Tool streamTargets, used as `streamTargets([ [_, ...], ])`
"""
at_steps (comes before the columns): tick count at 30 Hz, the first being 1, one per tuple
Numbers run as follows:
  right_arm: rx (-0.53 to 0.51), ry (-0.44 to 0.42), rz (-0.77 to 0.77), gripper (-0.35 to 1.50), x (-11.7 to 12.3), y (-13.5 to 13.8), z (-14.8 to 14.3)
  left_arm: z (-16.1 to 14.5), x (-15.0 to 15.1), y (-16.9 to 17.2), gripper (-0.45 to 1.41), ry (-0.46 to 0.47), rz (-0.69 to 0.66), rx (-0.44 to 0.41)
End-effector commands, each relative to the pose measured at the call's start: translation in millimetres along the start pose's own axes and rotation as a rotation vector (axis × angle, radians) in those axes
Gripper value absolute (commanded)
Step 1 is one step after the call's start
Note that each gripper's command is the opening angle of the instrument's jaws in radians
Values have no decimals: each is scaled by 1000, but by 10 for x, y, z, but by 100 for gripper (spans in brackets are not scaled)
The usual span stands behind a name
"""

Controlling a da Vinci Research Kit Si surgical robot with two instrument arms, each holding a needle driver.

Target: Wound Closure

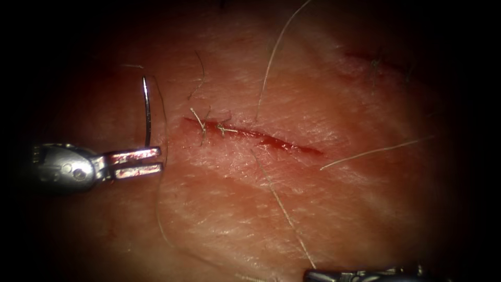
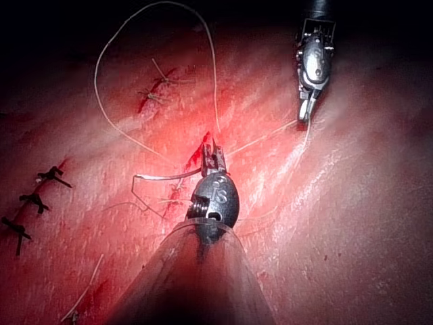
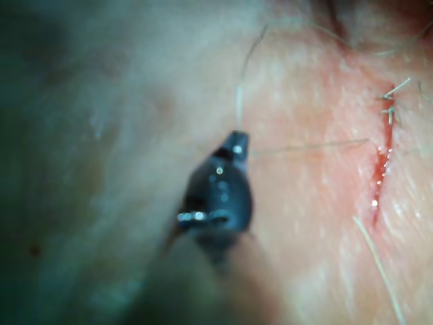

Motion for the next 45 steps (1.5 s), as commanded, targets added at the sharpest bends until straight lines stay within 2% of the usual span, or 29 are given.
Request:
streamTargets([
  [1,14,18,9,-35,11,-25,9,7,-4,4,-45,1,-7,-1],
  [4,33,56,27,-35,29,-41,14,5,-5,3,-45,2,-6,-3],
  [7,43,66,35,-35,43,-44,21,2,-8,1,-45,3,-5,-5],
  [10,40,69,52,91,51,-35,18,-3,-13,-2,-45,-6,-4,3],
  [11,37,69,68,115,52,-32,16,-5,-14,-3,-45,-11,-4,7],
  [13,33,64,81,133,53,-23,6,-11,-17,-6,-45,-17,-4,12],
  [20,47,63,92,136,35,4,-21,-40,-27,-27,-45,-67,-12,54],
  [25,35,40,81,126,14,32,-23,-58,-37,-35,-45,-92,-16,74],
  [34,-99,-18,64,121,-39,108,23,-56,-40,-32,-45,-103,-19,88],
  [37,-135,-38,50,120,-56,133,47,-53,-40,-31,-45,-99,-18,84],
  [45,-113,-1,-6,106,-104,174,100,-52,-40,-28,-45,-96,-17,82],
])
